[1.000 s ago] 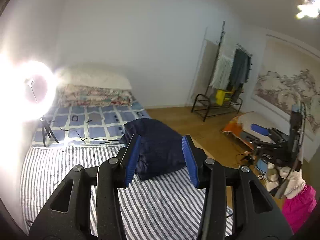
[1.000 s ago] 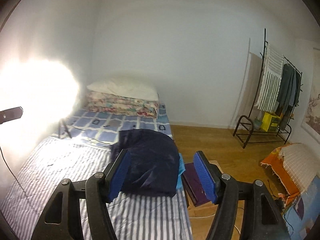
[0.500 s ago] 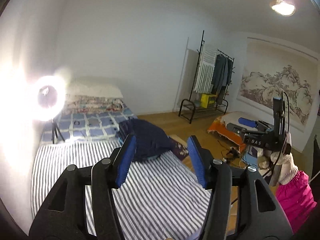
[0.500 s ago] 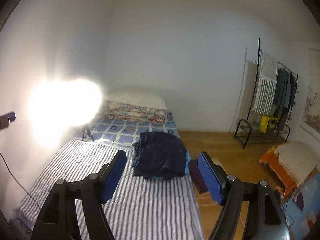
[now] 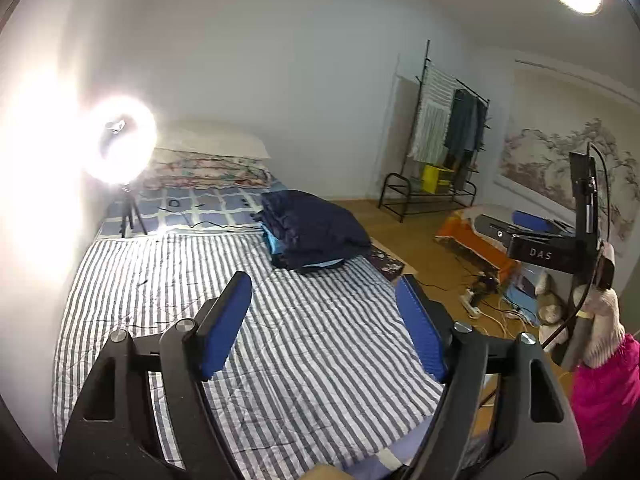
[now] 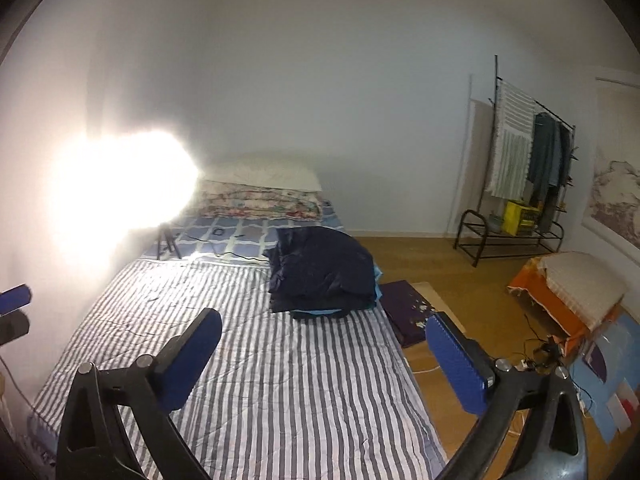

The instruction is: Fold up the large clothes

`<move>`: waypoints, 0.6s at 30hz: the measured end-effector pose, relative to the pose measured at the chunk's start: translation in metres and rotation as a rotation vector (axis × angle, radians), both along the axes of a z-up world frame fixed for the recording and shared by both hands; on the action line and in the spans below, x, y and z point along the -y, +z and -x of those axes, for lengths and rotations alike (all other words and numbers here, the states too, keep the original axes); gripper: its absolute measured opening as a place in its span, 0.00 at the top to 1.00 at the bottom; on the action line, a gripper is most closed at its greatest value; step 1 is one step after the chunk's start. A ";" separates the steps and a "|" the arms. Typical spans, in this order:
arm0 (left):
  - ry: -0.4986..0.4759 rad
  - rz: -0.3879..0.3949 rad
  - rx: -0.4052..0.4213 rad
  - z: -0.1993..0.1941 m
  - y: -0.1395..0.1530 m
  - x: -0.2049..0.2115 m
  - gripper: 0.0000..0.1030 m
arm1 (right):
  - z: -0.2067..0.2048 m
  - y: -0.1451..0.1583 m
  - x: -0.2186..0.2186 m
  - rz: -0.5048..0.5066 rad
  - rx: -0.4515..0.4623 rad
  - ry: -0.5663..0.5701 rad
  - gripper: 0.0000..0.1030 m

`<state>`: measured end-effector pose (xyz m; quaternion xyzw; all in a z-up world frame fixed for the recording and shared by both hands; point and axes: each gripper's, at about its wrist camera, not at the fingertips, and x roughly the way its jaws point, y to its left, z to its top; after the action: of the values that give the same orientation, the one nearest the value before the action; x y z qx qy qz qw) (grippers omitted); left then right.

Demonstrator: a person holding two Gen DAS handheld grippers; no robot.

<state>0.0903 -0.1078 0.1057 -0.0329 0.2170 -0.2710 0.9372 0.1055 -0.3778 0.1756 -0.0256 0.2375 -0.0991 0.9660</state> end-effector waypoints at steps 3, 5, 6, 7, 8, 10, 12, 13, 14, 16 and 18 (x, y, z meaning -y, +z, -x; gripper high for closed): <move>0.018 0.009 -0.013 -0.010 -0.011 -0.001 0.22 | -0.013 -0.012 0.000 -0.035 0.002 -0.002 0.00; 0.033 0.006 -0.011 -0.015 -0.018 0.000 0.16 | -0.020 -0.020 -0.002 -0.038 -0.003 -0.011 0.00; 0.038 0.003 -0.009 -0.017 -0.020 0.001 0.16 | -0.022 -0.025 -0.004 -0.033 -0.005 -0.018 0.00; 0.047 -0.007 -0.003 -0.019 -0.025 0.004 0.16 | -0.025 -0.030 -0.005 -0.022 -0.005 -0.030 0.00; 0.054 -0.017 0.002 -0.021 -0.027 0.006 0.16 | -0.029 -0.035 -0.006 -0.012 -0.004 -0.040 0.00; 0.069 -0.040 0.007 -0.029 -0.035 0.010 0.15 | -0.034 -0.042 -0.006 -0.006 -0.001 -0.046 0.00; 0.082 -0.052 0.001 -0.035 -0.043 0.012 0.10 | -0.040 -0.049 -0.006 -0.014 0.001 -0.052 0.00; 0.086 -0.053 -0.003 -0.039 -0.048 0.013 0.06 | -0.043 -0.053 -0.006 -0.021 0.001 -0.053 0.00; 0.094 -0.056 -0.004 -0.042 -0.052 0.013 0.04 | -0.046 -0.057 -0.006 -0.025 0.003 -0.054 0.00; 0.114 -0.073 0.001 -0.047 -0.061 0.013 0.03 | -0.049 -0.063 -0.005 -0.033 0.014 -0.062 0.00; 0.127 -0.092 0.001 -0.051 -0.067 0.014 0.02 | -0.053 -0.071 -0.005 -0.042 0.019 -0.068 0.00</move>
<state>0.1409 -0.1217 0.0392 -0.0034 0.2261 -0.2010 0.9531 0.1585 -0.3729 0.1044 0.0036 0.2311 -0.1269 0.9646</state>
